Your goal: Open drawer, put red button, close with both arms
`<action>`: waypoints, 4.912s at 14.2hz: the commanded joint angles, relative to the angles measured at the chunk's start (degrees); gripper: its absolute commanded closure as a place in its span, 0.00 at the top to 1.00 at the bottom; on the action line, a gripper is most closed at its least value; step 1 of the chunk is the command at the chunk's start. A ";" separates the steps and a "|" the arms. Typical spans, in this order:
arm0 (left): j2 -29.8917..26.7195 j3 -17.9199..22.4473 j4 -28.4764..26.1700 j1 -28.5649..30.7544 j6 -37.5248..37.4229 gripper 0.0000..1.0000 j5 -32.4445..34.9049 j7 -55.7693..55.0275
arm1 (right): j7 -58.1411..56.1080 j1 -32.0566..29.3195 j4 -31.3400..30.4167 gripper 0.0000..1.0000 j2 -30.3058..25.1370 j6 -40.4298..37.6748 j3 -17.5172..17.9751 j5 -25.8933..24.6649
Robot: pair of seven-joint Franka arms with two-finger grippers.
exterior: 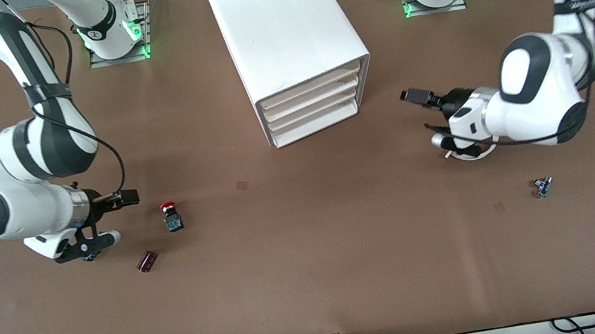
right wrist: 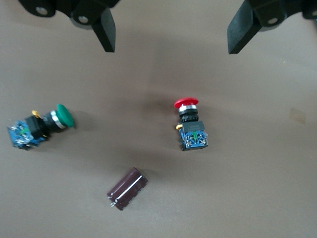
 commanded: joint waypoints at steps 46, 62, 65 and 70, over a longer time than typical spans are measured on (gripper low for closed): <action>9.13 -7.42 18.48 6.01 -5.20 1.00 8.35 9.13 | -2.79 15.84 19.36 0.00 9.09 2.56 0.03 0.29; -0.08 -6.72 38.97 11.20 -17.97 1.00 43.36 0.58 | 17.53 36.24 26.22 0.00 11.00 2.44 -0.06 0.20; -2.37 -6.28 37.84 11.55 -18.41 1.00 43.11 -3.78 | 18.93 38.97 26.31 0.00 13.03 4.29 -0.06 0.11; -2.47 -6.89 37.31 13.84 -17.89 1.00 39.50 -10.05 | 20.35 40.47 26.31 0.00 16.19 7.20 -0.06 0.11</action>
